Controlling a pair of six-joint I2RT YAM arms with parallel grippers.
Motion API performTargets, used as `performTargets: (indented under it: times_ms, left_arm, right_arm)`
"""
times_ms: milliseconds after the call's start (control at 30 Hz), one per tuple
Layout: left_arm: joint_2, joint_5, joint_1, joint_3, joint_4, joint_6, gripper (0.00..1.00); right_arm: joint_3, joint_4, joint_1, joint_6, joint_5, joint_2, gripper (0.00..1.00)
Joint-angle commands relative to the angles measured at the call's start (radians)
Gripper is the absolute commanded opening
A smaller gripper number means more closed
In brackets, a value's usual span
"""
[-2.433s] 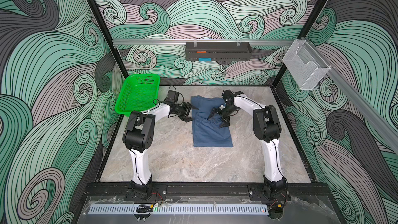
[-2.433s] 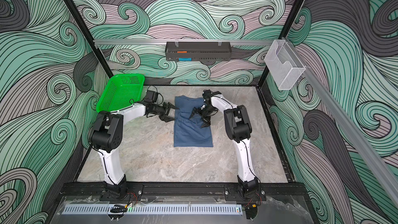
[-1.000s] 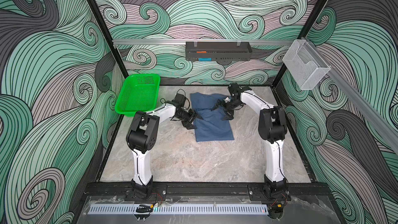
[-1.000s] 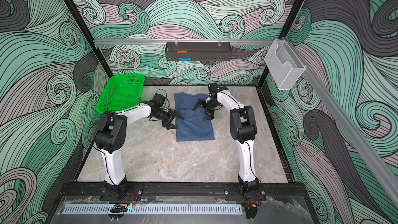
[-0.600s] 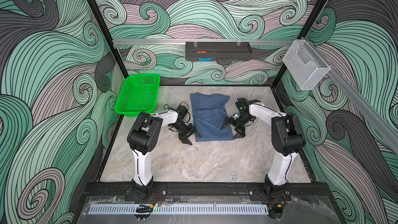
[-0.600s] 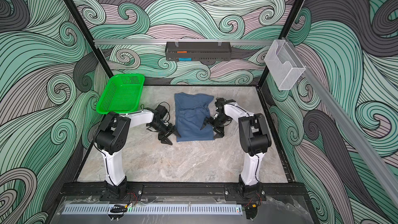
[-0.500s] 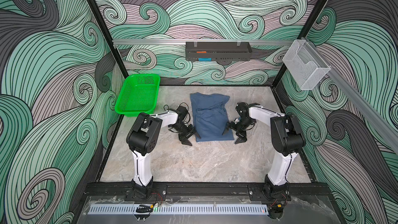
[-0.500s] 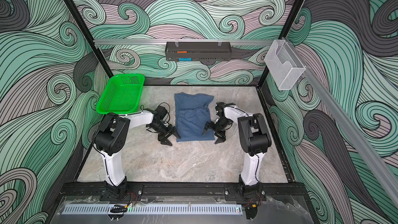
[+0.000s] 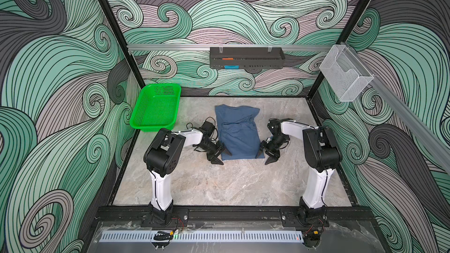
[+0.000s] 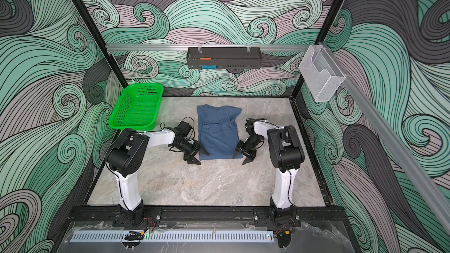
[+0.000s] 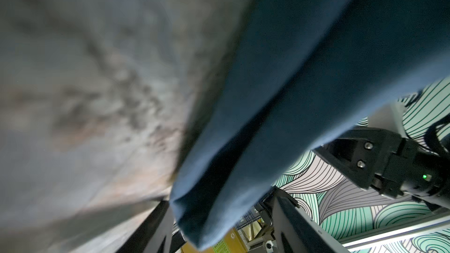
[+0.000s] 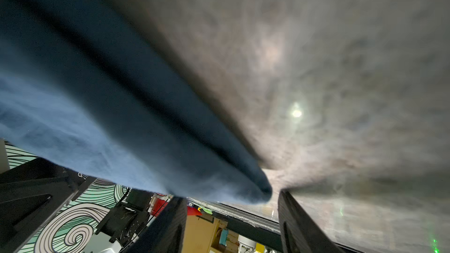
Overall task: Fold and stack t-shirts
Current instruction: Fold the T-shirt.
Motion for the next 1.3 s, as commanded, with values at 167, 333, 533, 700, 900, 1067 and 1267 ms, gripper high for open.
performTargets:
  times_ms: [167,333,533,700,900,1067,1267]
  left_arm:
    - [0.140,-0.212,0.006,0.028,0.009,-0.026,0.66]
    - [0.140,-0.219,0.025,0.038,-0.006,-0.024,0.47]
    - [0.150,-0.218,0.050,0.051,-0.050,0.006,0.00]
    - [0.114,-0.205,0.054,0.050,-0.091,0.032,0.00]
    - [-0.010,-0.207,0.037,-0.010,-0.140,0.046,0.00]
    - [-0.137,-0.210,-0.019,-0.107,-0.148,0.024,0.00]
    - [-0.356,-0.242,-0.129,-0.247,-0.141,-0.074,0.00]
  right_arm:
    - [0.104,0.097,-0.027,-0.020,0.086,0.133,0.64]
    - [0.178,0.073,-0.036,-0.024,0.082,0.175,0.57]
    - [0.233,0.060,-0.036,-0.026,0.043,0.224,0.05]
    - [0.195,0.057,-0.034,-0.021,0.004,0.169,0.00]
    - [0.064,0.057,0.001,-0.014,-0.029,0.016,0.00]
    - [-0.084,0.057,0.054,-0.014,-0.034,-0.126,0.00]
    - [-0.299,0.028,0.117,0.008,-0.010,-0.401,0.00]
